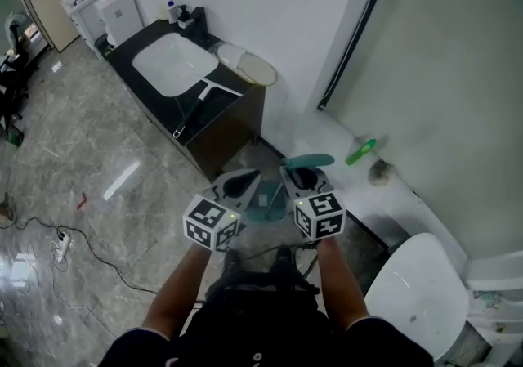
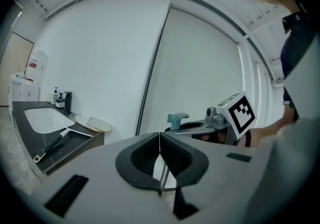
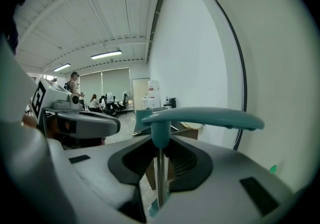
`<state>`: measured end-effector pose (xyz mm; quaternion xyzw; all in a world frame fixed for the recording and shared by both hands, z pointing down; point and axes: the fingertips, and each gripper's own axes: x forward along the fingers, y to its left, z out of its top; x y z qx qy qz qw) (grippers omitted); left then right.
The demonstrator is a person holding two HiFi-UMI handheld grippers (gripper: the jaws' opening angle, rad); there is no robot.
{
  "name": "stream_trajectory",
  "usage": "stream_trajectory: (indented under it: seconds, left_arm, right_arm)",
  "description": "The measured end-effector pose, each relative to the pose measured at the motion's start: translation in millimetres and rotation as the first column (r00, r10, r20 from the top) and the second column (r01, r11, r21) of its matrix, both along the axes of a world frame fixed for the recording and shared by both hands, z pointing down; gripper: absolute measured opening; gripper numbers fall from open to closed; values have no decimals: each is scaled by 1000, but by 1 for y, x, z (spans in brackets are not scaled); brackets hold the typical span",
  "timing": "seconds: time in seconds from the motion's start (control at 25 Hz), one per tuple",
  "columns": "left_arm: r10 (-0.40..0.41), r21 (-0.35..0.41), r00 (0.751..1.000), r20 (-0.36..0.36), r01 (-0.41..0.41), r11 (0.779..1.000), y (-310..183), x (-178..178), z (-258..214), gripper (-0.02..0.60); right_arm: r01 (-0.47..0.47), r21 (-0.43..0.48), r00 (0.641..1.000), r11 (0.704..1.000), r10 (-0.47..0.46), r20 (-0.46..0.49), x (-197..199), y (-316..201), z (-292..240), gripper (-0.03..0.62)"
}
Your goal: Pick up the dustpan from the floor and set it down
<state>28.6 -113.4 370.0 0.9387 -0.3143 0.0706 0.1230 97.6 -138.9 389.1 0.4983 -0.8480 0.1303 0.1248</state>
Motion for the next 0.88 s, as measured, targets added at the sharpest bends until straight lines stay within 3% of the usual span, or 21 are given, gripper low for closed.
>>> stream_trajectory:
  seconds: [0.44, 0.88]
  left_arm:
    - [-77, -65, 995, 60, 81, 995, -31, -5, 47, 14]
    - [-153, -193, 986, 72, 164, 967, -50, -13, 125, 14]
  right_arm:
    - [-39, -90, 997, 995, 32, -72, 28, -60, 107, 97]
    - [-47, -185, 979, 982, 8, -206, 37, -110, 231, 97]
